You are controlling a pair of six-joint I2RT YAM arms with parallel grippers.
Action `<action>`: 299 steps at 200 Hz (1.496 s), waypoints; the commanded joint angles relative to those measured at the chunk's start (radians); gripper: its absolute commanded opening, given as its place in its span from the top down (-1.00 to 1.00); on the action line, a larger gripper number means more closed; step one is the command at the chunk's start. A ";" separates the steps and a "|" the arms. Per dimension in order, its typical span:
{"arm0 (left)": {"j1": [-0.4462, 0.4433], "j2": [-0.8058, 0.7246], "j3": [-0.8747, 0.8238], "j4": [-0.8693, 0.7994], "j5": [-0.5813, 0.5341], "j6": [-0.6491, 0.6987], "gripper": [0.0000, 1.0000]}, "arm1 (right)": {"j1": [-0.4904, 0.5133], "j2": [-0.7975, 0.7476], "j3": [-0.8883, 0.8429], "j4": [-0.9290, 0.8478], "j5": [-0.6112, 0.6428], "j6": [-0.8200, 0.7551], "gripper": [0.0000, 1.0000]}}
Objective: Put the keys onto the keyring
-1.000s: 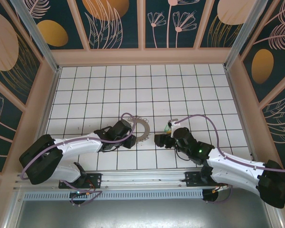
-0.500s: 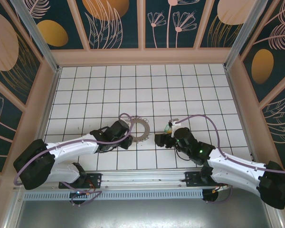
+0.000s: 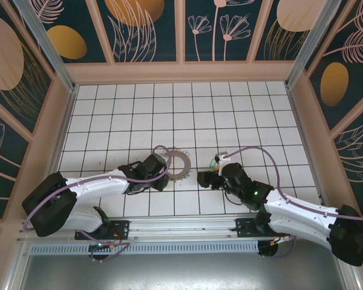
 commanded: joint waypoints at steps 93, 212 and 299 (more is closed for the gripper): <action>-0.006 0.070 0.036 0.045 -0.053 0.040 0.34 | -0.007 -0.019 -0.011 0.005 0.025 0.006 -0.61; -0.007 0.062 0.050 0.060 -0.085 0.022 0.35 | -0.007 -0.042 -0.019 -0.006 0.029 0.009 -0.61; -0.007 0.058 0.049 0.060 -0.090 0.016 0.49 | -0.007 -0.049 -0.016 -0.005 0.029 0.005 -0.61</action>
